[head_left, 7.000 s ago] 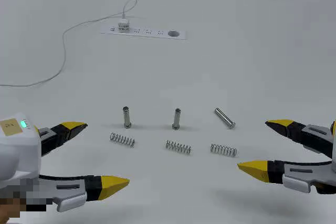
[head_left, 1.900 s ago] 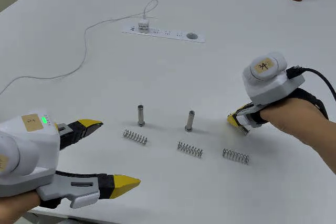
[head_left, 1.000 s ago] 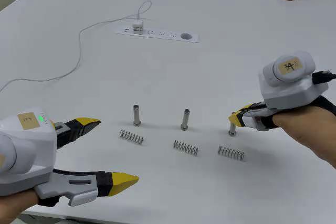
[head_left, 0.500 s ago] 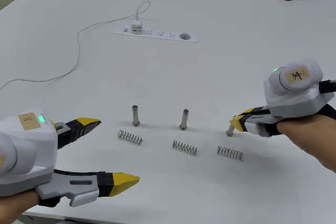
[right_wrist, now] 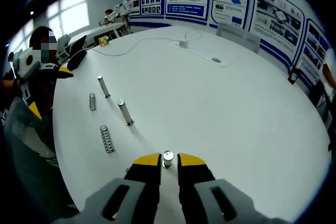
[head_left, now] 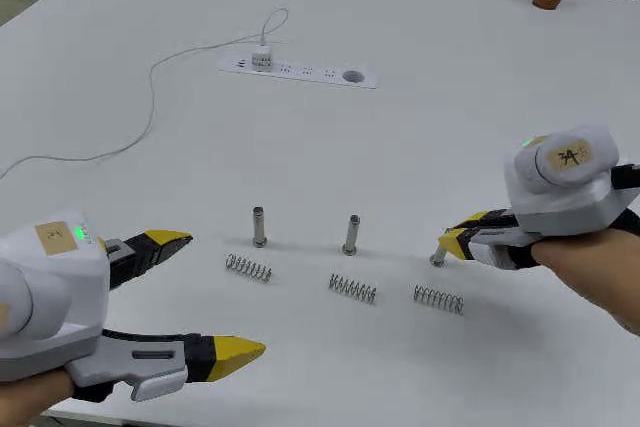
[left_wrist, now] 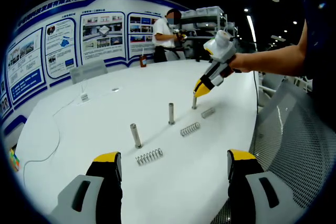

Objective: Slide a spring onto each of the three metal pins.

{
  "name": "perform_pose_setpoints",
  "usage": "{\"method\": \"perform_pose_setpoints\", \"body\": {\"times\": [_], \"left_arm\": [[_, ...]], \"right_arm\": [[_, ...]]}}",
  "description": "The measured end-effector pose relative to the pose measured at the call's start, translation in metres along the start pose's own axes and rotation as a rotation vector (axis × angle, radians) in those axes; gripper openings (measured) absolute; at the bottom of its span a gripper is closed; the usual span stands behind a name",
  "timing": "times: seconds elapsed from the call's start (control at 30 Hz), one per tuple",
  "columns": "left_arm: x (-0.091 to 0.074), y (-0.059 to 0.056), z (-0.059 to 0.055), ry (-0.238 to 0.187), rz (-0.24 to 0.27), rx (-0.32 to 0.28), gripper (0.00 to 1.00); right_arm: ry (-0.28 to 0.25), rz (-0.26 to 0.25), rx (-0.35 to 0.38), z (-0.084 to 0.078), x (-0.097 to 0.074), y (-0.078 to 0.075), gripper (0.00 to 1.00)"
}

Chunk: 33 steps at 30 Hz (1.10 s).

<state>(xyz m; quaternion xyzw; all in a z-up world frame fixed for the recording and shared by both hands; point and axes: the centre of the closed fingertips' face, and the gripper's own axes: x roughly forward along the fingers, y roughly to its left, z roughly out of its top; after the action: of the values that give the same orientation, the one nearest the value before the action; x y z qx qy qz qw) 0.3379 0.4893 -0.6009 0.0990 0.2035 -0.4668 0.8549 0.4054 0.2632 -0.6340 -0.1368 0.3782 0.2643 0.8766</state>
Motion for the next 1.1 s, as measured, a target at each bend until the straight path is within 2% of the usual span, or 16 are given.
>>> {"method": "perform_pose_setpoints", "body": {"times": [0.3,0.63,0.9,1.03,1.1], "left_arm": [[0.000,0.000,0.000,0.001,-0.001,0.001,0.85],[0.001,-0.001,-0.001,0.002,-0.002,0.001,0.85],[0.000,-0.001,-0.001,0.003,0.000,0.002,0.85],[0.000,-0.001,-0.002,0.003,0.001,0.000,0.84],[0.000,-0.001,-0.002,0.004,0.000,0.000,0.84]], "right_arm": [[-0.009,-0.001,-0.001,-0.005,-0.008,-0.001,0.15],[0.014,0.044,-0.037,-0.018,-0.012,0.017,0.15],[0.052,0.146,-0.112,-0.020,-0.008,0.047,0.14],[0.092,0.185,-0.157,-0.025,0.001,0.051,0.14],[0.115,0.199,-0.206,-0.026,0.004,0.053,0.14]]}}
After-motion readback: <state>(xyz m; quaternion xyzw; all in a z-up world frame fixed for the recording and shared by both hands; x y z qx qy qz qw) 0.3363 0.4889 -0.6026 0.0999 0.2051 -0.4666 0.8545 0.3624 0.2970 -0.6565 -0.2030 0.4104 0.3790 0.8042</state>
